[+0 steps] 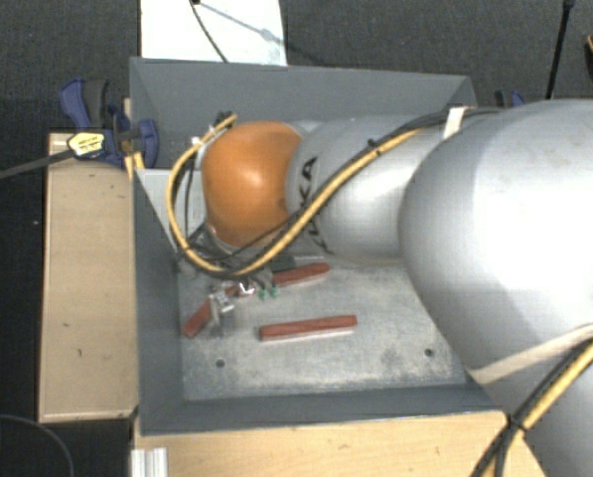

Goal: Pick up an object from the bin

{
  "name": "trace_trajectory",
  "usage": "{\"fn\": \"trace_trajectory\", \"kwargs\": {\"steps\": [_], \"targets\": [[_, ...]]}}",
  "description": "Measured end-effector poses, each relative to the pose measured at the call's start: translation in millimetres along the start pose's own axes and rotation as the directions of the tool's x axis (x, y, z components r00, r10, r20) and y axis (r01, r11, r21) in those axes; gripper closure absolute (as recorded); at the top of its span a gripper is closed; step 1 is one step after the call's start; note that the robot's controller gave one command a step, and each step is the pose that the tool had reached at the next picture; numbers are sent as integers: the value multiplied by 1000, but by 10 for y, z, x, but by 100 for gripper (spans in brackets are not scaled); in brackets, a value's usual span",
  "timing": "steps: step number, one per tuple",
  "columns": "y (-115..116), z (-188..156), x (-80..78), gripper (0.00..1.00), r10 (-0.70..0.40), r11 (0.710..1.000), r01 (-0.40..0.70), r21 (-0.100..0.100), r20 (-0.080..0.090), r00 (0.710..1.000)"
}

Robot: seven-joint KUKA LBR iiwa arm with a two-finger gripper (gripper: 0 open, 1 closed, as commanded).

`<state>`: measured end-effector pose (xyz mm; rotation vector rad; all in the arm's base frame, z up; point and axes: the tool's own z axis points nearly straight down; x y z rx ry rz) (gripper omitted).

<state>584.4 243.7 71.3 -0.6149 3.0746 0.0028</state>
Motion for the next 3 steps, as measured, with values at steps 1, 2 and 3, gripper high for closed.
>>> {"fn": "trace_trajectory", "kwargs": {"steps": [1,2,3], "targets": [[3,5,8,100,5,1000,-5,-1,-3,1000],[60,-790,121,100,56,998,-56,-1,5,998],[-92,-1607,34,100,72,997,-72,0,7,997]]}}
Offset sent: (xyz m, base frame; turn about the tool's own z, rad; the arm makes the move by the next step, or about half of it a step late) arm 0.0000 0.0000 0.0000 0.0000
